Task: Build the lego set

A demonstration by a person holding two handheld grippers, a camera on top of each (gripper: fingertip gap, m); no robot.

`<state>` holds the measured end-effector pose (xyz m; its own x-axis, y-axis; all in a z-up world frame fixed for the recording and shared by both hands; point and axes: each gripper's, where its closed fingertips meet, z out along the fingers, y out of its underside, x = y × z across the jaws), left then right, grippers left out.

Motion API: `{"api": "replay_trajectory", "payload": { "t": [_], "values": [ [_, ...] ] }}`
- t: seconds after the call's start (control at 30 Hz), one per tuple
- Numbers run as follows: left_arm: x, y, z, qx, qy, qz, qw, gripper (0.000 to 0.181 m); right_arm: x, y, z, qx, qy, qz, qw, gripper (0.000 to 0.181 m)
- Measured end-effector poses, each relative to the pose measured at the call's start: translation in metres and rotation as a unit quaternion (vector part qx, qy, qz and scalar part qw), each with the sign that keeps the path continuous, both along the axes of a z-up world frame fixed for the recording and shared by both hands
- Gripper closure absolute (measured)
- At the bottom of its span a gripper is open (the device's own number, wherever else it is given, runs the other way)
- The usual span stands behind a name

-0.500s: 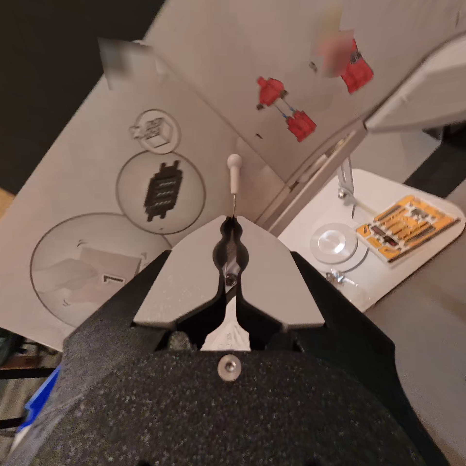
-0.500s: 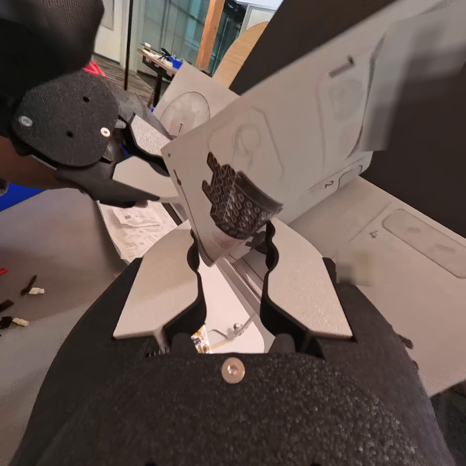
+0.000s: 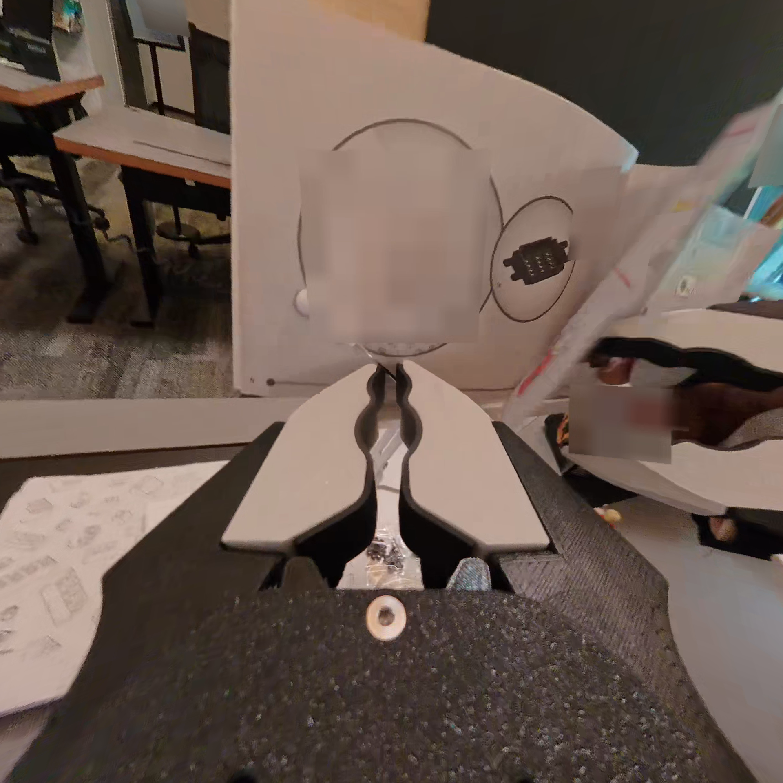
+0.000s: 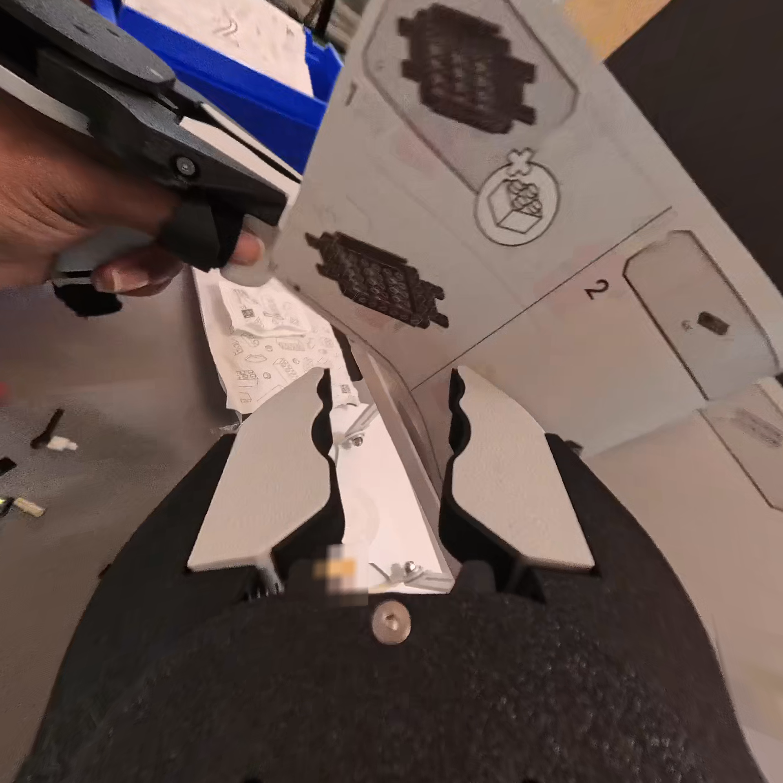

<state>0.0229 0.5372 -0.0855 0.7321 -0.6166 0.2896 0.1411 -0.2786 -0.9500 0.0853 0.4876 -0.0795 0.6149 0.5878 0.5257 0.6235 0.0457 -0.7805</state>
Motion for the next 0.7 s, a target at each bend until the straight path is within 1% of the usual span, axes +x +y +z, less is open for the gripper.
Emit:
{"api": "replay_trajectory", "payload": {
  "t": [0.1,0.17,0.2,0.23,0.3,0.37,0.47,0.57,0.63,0.7],
  "values": [
    [-0.003,-0.001,-0.006,-0.032,-0.052,0.003,0.998,0.176,-0.013,0.003,-0.008,-0.016,-0.027,0.016,0.999,0.128],
    [-0.005,-0.001,-0.011,-0.067,-0.107,0.002,0.992,0.176,-0.026,-0.004,-0.008,-0.025,-0.026,0.047,0.998,0.126],
    [-0.006,-0.001,-0.013,-0.081,-0.131,0.002,0.988,0.176,-0.032,-0.01,-0.003,-0.022,-0.01,0.064,0.998,0.126],
    [-0.006,-0.001,-0.016,-0.089,-0.146,0.003,0.985,0.176,-0.035,-0.018,0.007,-0.019,0.022,0.082,0.996,0.127],
    [-0.006,0.0,-0.019,-0.09,-0.154,0.004,0.984,0.175,-0.03,-0.034,0.032,-0.011,0.096,0.097,0.99,0.127],
    [-0.006,0.0,-0.019,-0.09,-0.155,0.001,0.984,0.175,-0.004,-0.042,0.054,0.018,0.138,0.079,0.987,0.132],
    [-0.006,0.0,-0.017,-0.085,-0.147,0.0,0.985,0.176,0.057,-0.038,0.065,0.046,0.159,0.011,0.986,0.141],
    [-0.006,0.0,-0.017,-0.084,-0.14,-0.001,0.987,0.176,0.111,-0.026,0.061,0.043,0.175,-0.045,0.983,0.146],
    [-0.006,0.0,-0.018,-0.085,-0.139,-0.003,0.987,0.175,0.134,-0.019,0.057,0.037,0.172,-0.068,0.982,0.158],
    [-0.006,0.0,-0.018,-0.083,-0.138,-0.004,0.987,0.175,0.152,-0.005,0.048,0.041,0.124,-0.11,0.985,0.169]
  ]
}}
